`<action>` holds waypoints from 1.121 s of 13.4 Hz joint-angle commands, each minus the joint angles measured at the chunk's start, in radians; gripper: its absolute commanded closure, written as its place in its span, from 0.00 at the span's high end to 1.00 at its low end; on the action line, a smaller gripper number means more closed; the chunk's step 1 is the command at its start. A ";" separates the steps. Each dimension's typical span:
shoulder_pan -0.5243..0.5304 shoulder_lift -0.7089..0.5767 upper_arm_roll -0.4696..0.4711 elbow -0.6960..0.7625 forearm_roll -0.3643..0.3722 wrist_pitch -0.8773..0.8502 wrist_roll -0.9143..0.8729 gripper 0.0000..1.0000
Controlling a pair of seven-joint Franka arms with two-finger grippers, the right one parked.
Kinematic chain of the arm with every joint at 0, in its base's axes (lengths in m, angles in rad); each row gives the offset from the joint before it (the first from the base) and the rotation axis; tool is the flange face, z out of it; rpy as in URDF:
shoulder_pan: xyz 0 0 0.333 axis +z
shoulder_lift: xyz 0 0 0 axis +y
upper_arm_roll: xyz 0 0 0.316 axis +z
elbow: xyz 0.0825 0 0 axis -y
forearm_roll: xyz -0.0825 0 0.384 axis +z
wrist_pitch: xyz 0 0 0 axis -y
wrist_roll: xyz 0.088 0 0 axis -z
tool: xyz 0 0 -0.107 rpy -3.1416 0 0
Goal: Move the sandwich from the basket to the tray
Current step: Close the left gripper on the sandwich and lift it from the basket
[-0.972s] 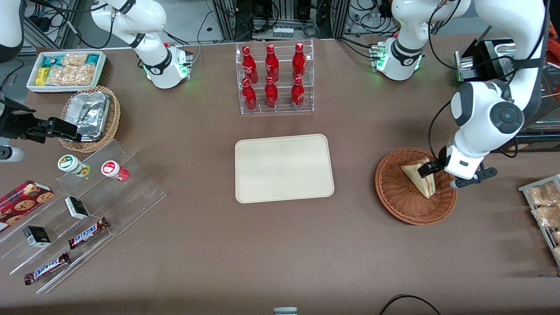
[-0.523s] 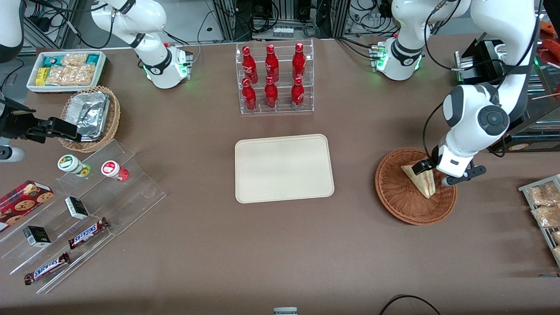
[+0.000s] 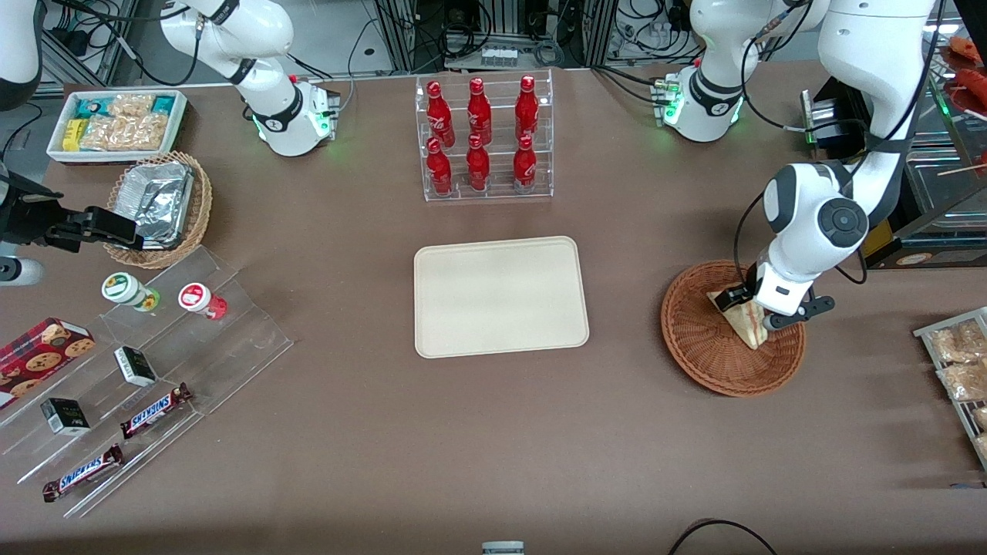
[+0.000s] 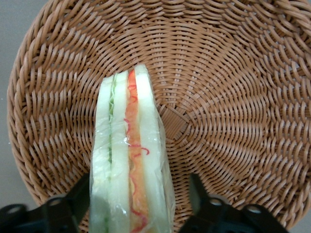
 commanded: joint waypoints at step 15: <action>-0.248 -0.039 -0.092 0.531 0.010 -0.661 -0.127 0.00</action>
